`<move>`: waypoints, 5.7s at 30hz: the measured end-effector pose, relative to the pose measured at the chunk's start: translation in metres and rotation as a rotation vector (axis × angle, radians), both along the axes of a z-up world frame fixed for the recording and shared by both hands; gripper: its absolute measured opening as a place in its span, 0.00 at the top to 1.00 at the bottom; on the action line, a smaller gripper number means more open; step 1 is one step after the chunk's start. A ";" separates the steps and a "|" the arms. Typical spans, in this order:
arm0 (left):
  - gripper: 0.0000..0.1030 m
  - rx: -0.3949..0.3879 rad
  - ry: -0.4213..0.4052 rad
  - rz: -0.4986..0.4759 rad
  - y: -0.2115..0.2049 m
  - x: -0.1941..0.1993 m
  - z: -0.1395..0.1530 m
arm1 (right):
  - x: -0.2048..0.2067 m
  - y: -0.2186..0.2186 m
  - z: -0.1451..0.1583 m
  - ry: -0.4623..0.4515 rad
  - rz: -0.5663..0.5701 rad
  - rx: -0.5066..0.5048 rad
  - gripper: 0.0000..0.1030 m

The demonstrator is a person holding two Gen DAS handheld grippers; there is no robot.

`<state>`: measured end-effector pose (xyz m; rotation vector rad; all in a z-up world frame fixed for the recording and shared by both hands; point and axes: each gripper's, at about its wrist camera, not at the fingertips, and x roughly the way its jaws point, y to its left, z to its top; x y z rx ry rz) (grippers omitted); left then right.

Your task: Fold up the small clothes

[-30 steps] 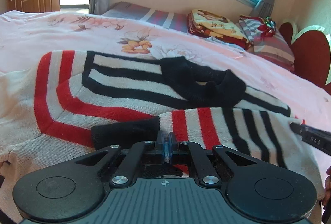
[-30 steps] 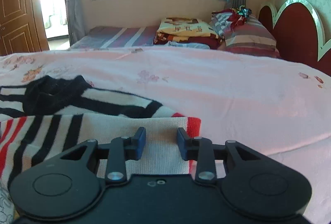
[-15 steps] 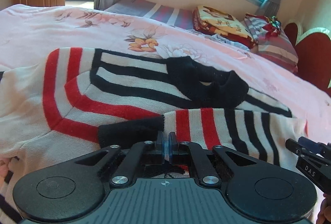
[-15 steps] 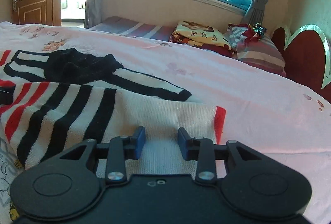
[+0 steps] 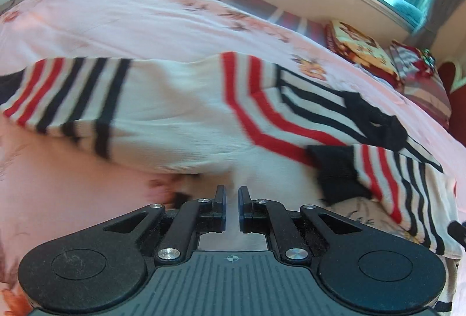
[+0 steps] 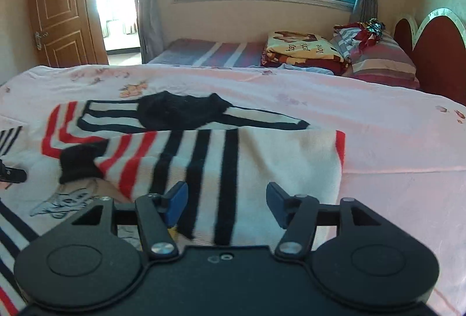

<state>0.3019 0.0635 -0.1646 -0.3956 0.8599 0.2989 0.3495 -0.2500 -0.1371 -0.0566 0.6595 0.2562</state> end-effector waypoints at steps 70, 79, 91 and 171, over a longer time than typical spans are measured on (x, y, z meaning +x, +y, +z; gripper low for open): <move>0.10 0.027 -0.348 -0.457 -0.057 0.070 0.066 | -0.023 0.078 -0.009 0.098 -0.067 0.127 0.21; 0.10 0.113 -0.144 -0.254 0.014 0.067 -0.005 | 0.009 0.146 -0.027 0.045 0.021 -0.149 0.55; 0.10 0.126 -0.082 -0.306 -0.007 0.072 -0.039 | 0.037 0.048 -0.021 0.148 -0.267 0.221 0.89; 0.18 0.219 -0.121 -0.220 0.004 0.015 -0.044 | -0.027 0.053 -0.035 0.105 -0.076 -0.027 0.58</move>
